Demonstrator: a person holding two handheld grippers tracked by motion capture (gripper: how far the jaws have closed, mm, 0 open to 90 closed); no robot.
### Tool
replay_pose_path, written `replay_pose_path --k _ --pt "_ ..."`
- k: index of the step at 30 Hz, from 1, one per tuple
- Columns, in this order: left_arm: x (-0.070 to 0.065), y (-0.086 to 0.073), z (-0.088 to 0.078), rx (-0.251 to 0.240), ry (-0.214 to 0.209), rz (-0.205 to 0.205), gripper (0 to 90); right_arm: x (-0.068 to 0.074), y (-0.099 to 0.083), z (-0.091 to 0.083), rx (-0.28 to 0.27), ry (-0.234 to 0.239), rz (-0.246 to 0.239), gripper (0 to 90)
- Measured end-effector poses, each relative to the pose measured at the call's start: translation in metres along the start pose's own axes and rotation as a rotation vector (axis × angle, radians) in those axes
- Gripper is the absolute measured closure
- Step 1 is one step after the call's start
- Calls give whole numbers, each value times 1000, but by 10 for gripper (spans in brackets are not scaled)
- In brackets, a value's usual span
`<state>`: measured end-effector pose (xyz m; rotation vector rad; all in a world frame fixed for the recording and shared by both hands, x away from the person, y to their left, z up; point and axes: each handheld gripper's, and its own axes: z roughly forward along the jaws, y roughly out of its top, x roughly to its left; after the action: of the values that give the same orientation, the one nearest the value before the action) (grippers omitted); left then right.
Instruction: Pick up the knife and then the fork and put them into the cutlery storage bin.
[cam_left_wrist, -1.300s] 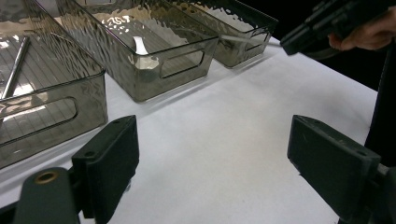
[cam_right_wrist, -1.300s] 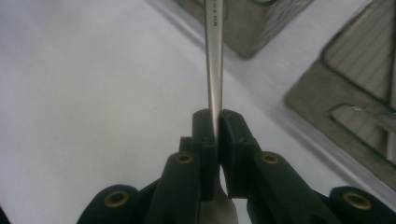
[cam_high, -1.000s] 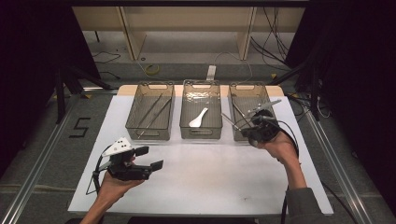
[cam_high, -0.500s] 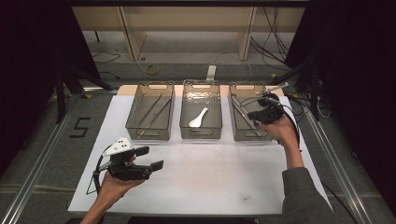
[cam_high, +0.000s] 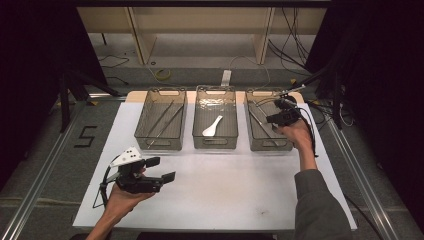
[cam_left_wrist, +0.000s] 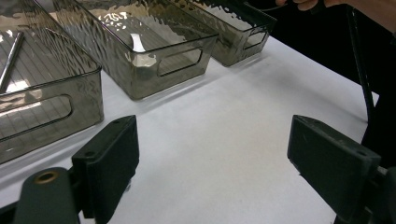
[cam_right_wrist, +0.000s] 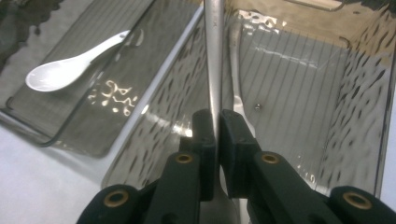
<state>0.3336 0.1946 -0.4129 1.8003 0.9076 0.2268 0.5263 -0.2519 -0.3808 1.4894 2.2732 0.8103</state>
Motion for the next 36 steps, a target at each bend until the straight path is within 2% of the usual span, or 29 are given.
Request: replay_pose_path --k 7,13,14,23,33,36 --pt "0 0 -1 -7 -3 7 161 -3 2 10 4 -11 28 854" --pt "-1 1 -3 -30 -14 5 160 -4 4 17 18 -31 24 854" --pt "-1 1 -3 -35 -17 4 161 -4 4 19 19 -48 21 854" --pt "-2 1 -3 -43 -34 8 161 -4 7 29 36 -59 21 853" --pt "-2 1 -3 -43 -36 6 161 -5 9 37 37 -75 41 851" --pt "-2 1 -3 -40 -37 8 161 -6 9 37 7 -81 49 848"
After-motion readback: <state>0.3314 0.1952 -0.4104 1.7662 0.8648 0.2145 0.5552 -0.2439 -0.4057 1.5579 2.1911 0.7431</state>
